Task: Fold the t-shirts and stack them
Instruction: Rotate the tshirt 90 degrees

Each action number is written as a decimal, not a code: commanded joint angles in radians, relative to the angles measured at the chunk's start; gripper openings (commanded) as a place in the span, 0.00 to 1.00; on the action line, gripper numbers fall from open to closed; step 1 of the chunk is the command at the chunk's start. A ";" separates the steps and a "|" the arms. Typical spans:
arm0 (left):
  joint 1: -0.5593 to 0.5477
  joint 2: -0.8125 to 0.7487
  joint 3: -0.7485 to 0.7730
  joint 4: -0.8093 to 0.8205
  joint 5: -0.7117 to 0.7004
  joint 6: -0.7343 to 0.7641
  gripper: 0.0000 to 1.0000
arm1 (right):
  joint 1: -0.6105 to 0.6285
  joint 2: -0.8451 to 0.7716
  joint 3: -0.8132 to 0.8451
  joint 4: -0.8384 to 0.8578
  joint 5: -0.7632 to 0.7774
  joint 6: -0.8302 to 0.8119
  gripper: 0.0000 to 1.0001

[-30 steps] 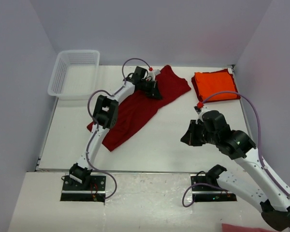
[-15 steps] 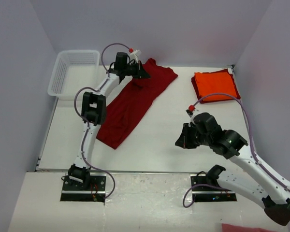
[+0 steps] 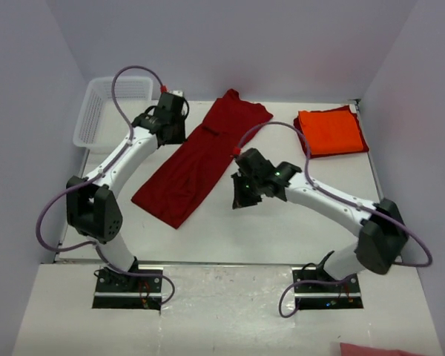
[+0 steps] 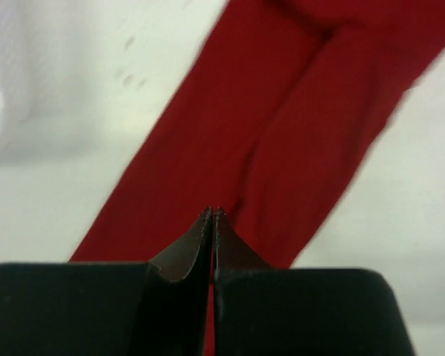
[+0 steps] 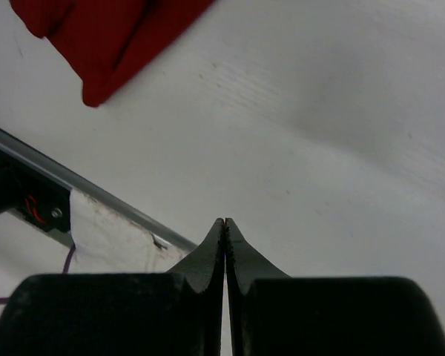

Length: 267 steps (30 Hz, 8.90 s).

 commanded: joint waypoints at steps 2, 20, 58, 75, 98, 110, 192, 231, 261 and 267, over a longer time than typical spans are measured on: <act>0.088 -0.080 -0.208 -0.092 -0.219 -0.004 0.00 | 0.052 0.237 0.249 0.086 -0.021 -0.069 0.00; 0.252 -0.085 -0.512 0.034 -0.113 -0.046 0.00 | 0.122 0.751 0.725 0.098 -0.256 -0.118 0.00; 0.290 -0.374 -0.551 0.040 0.105 -0.023 0.00 | 0.174 0.540 -0.063 0.285 0.060 0.184 0.00; 0.159 -0.337 -0.564 0.094 0.242 -0.007 0.00 | 0.176 0.053 -0.553 0.268 0.131 0.493 0.00; -0.090 0.246 -0.060 0.197 0.501 0.065 0.00 | 0.159 -0.221 -0.467 -0.048 0.341 0.491 0.00; -0.107 0.517 0.261 0.146 0.690 0.117 0.00 | 0.162 -0.337 -0.366 -0.155 0.373 0.427 0.00; 0.016 0.883 0.479 0.295 0.771 0.082 0.00 | 0.208 0.379 0.081 -0.091 0.447 0.207 0.00; 0.036 0.920 0.515 0.272 0.779 0.080 0.00 | 0.441 0.242 0.045 -0.226 0.421 0.404 0.00; -0.099 0.225 0.099 0.269 0.360 -0.088 0.84 | 0.095 -0.267 -0.330 -0.116 0.435 0.383 0.52; -0.141 -0.086 -0.344 0.417 0.345 -0.220 0.77 | 0.033 -0.328 -0.439 0.059 0.293 0.324 0.52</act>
